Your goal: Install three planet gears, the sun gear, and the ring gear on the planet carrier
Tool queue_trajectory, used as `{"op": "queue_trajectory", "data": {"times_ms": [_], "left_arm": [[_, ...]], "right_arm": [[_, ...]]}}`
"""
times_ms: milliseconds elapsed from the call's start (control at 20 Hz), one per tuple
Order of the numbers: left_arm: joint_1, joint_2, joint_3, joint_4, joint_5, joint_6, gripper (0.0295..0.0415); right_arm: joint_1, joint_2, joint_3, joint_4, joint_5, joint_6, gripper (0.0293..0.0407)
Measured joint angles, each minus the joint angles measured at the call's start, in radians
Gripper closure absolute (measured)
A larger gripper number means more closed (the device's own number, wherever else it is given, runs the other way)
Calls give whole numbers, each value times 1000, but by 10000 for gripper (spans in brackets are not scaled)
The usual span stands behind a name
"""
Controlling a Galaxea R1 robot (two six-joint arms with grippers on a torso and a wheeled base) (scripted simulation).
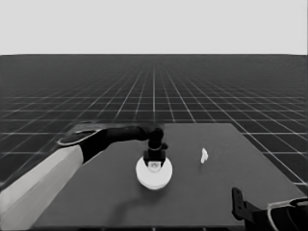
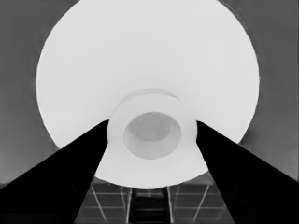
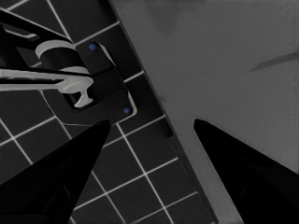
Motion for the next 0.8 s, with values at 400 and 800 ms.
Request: {"op": "queue_trajectory", "data": {"times_ms": [400,800], "left_arm": [[9,4,-7,10,-6,14,361],[10,5,-7,10,-7,79,362]], "right_arm": [[0,0,0,0,0,0,315],[0,0,0,0,0,0,315]]}}
